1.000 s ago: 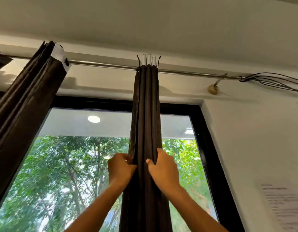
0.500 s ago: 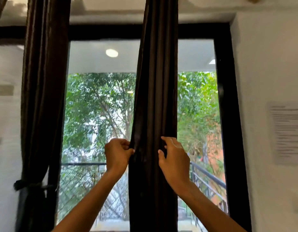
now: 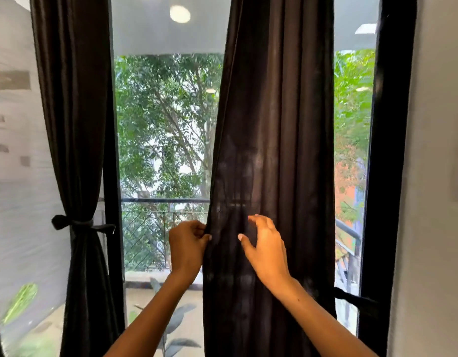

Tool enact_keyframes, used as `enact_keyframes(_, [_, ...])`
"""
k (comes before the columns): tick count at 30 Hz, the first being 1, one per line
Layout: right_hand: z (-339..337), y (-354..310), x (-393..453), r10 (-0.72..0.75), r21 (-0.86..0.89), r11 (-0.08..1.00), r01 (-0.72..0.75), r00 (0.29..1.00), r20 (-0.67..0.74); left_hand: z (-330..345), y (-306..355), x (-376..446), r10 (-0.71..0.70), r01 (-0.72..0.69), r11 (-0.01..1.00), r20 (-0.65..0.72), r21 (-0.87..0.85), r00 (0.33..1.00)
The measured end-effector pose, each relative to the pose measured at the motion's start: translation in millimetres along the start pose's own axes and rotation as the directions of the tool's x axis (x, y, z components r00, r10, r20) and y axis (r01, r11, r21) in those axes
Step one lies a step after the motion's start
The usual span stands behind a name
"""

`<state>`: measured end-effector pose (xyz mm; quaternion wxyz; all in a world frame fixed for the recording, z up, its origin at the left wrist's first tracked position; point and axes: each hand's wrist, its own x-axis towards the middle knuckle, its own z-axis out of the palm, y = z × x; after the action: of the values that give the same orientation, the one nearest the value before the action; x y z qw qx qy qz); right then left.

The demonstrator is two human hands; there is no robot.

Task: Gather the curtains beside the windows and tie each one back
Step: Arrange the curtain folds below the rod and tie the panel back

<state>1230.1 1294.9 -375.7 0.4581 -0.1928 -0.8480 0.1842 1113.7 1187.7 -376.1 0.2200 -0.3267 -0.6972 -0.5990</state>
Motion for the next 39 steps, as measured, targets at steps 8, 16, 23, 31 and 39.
enact_keyframes(8, [62,13,-23,0.398,0.167,0.904,-0.393,0.917,0.000,7,-49,-16,-0.005,0.009,0.999,0.098,-0.032,0.995])
enact_keyframes(16, [94,30,-14,0.477,0.549,0.729,-0.410,0.879,0.023,6,-58,-12,-0.026,0.053,0.985,0.159,-0.165,0.987])
enact_keyframes(23, [111,25,-31,0.221,0.220,0.966,-0.135,0.874,-0.433,15,-60,-21,0.092,-0.092,0.994,0.011,-0.062,0.996])
enact_keyframes(31, [126,14,-63,-0.022,-0.116,0.993,-0.034,0.895,-0.446,19,-60,-38,0.182,-0.181,0.967,-0.014,-0.179,0.983])
enact_keyframes(39, [130,1,-69,-0.053,-0.203,0.979,0.011,0.979,-0.199,12,-60,-45,0.270,-0.253,0.939,0.043,-0.232,0.962])
